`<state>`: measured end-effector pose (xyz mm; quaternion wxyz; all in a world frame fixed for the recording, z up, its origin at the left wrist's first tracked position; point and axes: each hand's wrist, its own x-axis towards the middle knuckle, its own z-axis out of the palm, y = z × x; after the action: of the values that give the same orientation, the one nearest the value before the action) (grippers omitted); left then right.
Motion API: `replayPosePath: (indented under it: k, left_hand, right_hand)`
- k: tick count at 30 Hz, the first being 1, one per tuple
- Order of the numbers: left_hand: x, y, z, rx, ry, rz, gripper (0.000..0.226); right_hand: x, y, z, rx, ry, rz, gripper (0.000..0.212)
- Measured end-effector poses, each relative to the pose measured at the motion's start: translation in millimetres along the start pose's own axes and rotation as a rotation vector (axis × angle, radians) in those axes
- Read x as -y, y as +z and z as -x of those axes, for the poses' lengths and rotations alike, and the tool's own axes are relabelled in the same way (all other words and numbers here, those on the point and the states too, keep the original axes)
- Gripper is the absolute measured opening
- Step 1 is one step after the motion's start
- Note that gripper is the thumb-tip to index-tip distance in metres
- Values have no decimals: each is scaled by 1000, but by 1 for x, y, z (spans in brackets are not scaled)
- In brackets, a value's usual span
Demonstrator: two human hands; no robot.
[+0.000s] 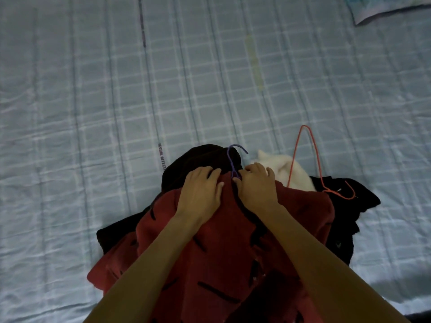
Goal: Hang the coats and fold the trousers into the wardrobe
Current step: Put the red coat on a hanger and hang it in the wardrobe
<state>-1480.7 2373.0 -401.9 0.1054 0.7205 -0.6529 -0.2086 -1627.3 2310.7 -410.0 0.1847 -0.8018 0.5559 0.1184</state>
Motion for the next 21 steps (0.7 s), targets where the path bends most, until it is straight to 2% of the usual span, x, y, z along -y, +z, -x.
replayPosePath:
  k: [3, 7, 10, 16, 21]
  left_hand:
    - [4, 3, -4, 11, -14, -8, 41]
    - [5, -7, -1, 0, -10, -6, 50]
    - [4, -26, 9, -43, -73, 37, 54]
    - [-8, -83, 44, -136, -90, 97, 59]
    - [-27, -141, 87, -300, -105, 127, 58]
  right_hand:
    - [0, 2, -9, 61, 40, -38, 34]
    - [1, -16, -11, 35, 52, -332, 29]
    - [8, -39, 2, -7, 22, -416, 26]
    - [35, -91, 57, -264, -141, -564, 14]
    - [62, -147, 120, -496, -240, -504, 13]
